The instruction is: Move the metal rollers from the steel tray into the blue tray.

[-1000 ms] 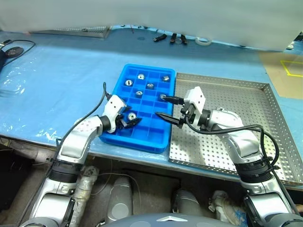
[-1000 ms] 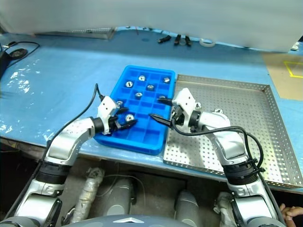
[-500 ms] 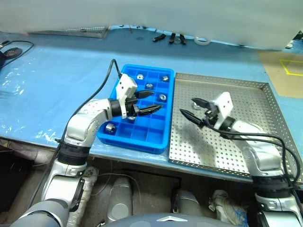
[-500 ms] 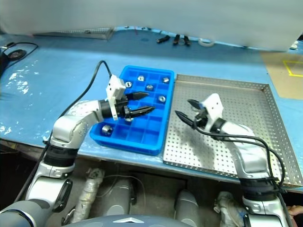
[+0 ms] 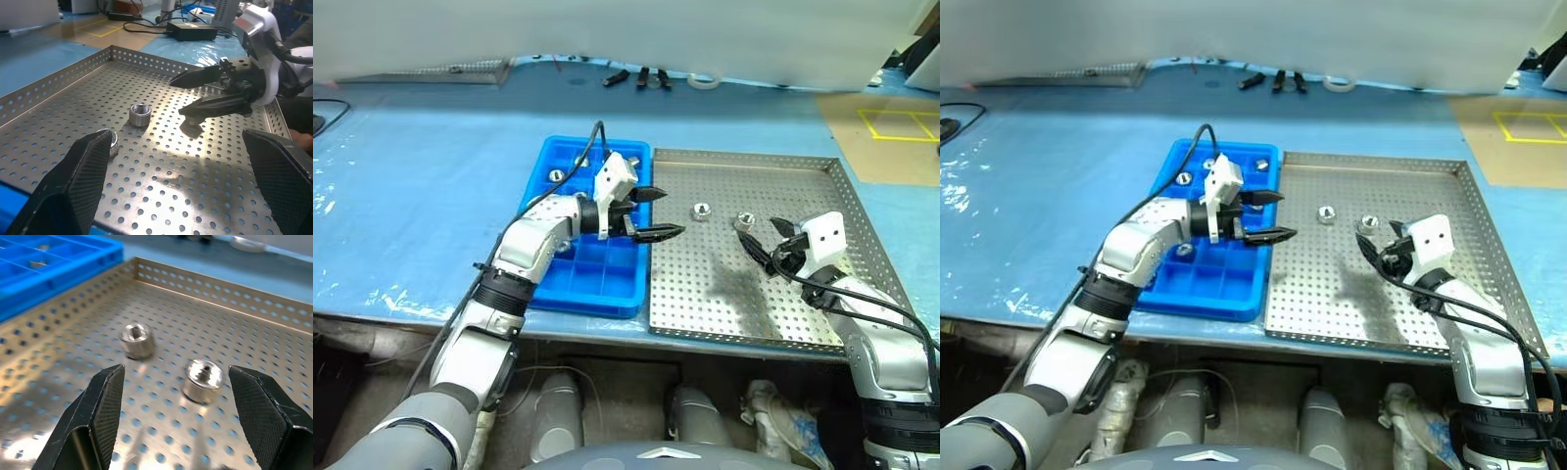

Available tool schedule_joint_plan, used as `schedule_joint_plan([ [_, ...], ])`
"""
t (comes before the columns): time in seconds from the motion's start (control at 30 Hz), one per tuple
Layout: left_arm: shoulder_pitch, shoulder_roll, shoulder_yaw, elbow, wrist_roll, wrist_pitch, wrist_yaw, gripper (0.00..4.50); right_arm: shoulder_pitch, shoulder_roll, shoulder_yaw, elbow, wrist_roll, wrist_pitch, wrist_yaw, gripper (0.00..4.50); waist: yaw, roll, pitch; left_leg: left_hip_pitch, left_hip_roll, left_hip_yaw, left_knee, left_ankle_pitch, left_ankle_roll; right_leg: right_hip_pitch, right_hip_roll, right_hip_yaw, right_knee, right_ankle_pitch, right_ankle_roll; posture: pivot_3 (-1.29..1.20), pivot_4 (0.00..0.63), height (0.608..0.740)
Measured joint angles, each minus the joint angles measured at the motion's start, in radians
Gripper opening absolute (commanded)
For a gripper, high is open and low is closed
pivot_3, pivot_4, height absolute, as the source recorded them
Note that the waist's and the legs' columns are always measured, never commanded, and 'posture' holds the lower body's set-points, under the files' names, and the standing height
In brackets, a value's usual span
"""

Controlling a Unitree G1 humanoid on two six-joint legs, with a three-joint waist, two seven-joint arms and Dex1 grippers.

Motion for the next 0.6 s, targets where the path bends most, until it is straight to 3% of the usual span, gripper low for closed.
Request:
schedule_joint_plan([
  [0.13,-0.005,0.001,-0.003,0.029,0.019,-0.016,-0.005,4.50,0.005,0.001,-0.016,0.020,-0.003,0.001,-0.016,4.46,-0.011,0.000,0.000,0.000,0.000,0.000,0.000,0.000,0.000,0.000,0.000,0.000,0.000,0.000,0.000,-0.22,0.150,0.740],
  [0.6,-0.021,0.003,-0.017,0.064,0.060,-0.050,-0.014,4.50,-0.012,0.015,0.030,0.136,-0.139,0.029,-0.136,4.46,-0.021,0.000,0.000,0.000,0.000,0.001,0.001,0.000,0.002,0.001,0.000,0.000,0.000,0.000,0.000,-0.21,0.150,0.740],
])
